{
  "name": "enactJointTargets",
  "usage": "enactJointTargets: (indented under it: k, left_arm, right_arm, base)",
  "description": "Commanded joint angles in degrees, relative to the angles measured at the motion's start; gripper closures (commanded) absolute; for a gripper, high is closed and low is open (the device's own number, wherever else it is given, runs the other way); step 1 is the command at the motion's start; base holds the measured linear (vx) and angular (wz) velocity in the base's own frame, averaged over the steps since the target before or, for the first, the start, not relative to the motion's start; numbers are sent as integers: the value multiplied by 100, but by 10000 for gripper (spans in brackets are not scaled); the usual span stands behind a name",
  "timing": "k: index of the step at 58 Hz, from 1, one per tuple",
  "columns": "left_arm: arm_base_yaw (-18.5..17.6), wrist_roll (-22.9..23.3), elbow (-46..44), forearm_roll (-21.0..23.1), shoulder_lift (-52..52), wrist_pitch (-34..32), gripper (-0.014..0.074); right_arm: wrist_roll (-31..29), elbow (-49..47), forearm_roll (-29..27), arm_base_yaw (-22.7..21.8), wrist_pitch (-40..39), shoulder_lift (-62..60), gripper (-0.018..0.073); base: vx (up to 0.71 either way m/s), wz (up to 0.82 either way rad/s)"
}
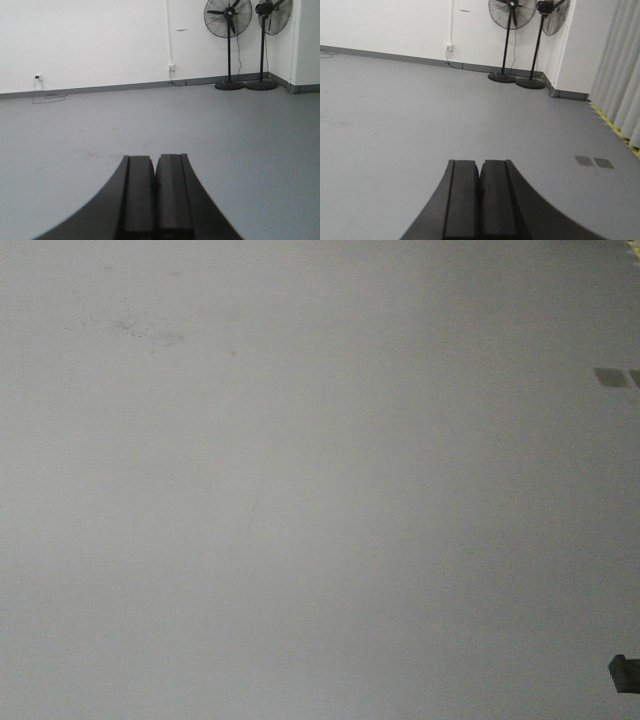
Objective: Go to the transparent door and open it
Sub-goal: 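Drive the base across the grey floor, turning toward the glass door, then drive forward onto the wooden platform up to the glass door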
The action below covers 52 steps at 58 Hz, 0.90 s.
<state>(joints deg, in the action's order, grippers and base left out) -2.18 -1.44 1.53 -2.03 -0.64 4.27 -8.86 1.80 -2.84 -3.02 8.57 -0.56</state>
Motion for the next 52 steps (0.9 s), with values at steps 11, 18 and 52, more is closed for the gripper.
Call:
enactJointTargets:
  k: [11, 18, 52]
  left_arm:
    - [-18, 53, 179, 7, -19, -465, 602]
    - [-18, 53, 179, 7, -19, -465, 602]
    - [-18, 53, 179, 7, -19, -465, 602]
  right_arm:
    - [-13, 72, 33, -21, -467, -80, 567]
    - [-13, 72, 33, -21, -473, -80, 567]
    - [-13, 72, 33, -21, -461, -80, 567]
  base:
    - [75, 20]
    - [73, 26]
    - [74, 59]
